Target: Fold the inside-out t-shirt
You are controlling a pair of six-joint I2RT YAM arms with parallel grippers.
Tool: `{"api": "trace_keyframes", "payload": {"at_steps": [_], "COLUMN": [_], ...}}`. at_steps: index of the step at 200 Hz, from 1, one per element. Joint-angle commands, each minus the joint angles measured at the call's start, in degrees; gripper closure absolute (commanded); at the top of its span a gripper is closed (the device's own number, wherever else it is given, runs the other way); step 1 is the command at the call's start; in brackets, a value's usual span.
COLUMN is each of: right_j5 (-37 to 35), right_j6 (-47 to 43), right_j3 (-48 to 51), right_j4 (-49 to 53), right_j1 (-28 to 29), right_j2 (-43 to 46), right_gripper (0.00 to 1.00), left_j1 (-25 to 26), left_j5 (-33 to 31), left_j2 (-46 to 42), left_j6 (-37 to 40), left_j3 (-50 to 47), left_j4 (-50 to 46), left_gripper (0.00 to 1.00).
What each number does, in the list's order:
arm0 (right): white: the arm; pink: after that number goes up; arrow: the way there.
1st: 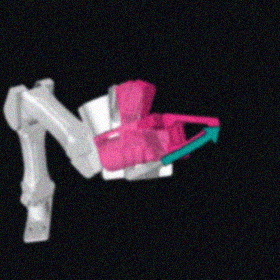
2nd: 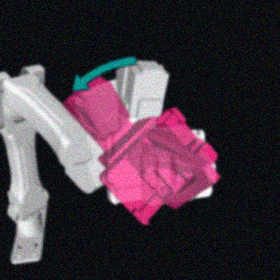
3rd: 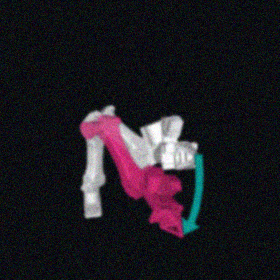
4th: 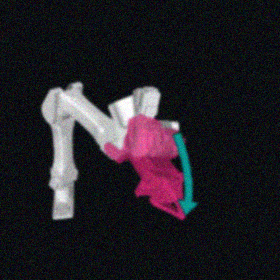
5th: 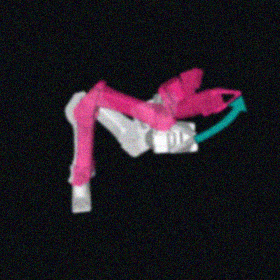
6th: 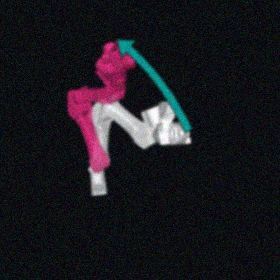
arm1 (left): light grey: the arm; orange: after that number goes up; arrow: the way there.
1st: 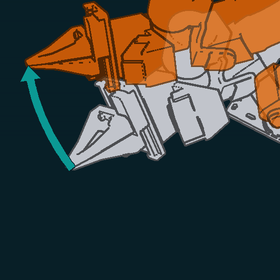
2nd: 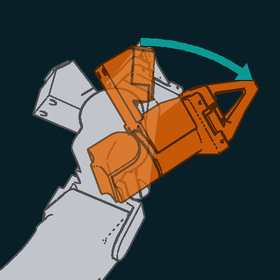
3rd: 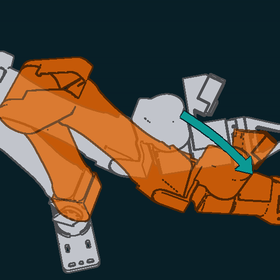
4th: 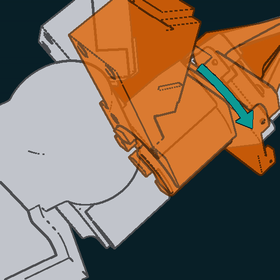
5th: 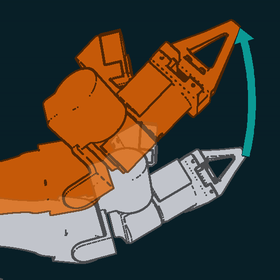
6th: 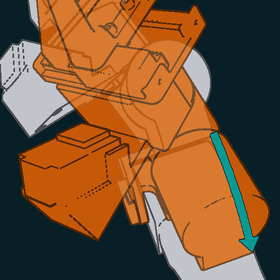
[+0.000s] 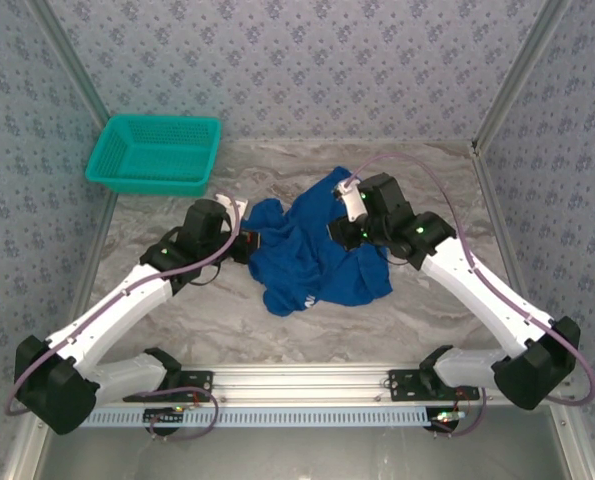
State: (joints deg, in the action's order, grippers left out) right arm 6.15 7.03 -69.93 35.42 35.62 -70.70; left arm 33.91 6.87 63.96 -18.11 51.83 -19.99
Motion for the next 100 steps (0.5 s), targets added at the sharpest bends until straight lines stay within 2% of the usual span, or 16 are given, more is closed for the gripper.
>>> {"api": "trace_keyframes", "payload": {"at_steps": [1, 23, 49, 100], "right_j5": [-0.76, 3.47, 10.25, 14.88], "right_j6": [0.46, 2.76, 4.57, 4.15], "right_j3": [-0.21, 3.75, 7.27, 8.15], "right_j4": [-0.70, -5.88, -13.55, -24.65], "right_j1": [-0.26, -0.12, 2.07, 5.40], "right_j2": [2.65, 1.09, -2.92, -15.21], "right_gripper": [0.81, 0.76, 0.62, 0.42], "left_j1": [-0.28, -0.25, -0.31, -0.46], "left_j5": [1.20, 3.39, 6.37, 10.03], "left_j2": [-0.61, -1.31, -2.22, -5.01], "left_j6": [0.24, 1.04, 1.56, 1.82], "left_j3": [-0.62, -1.92, -3.24, -5.04], "left_j4": [-0.11, 1.65, 4.18, 7.55], "left_gripper": [1.00, 1.00, 1.00, 1.00]}}
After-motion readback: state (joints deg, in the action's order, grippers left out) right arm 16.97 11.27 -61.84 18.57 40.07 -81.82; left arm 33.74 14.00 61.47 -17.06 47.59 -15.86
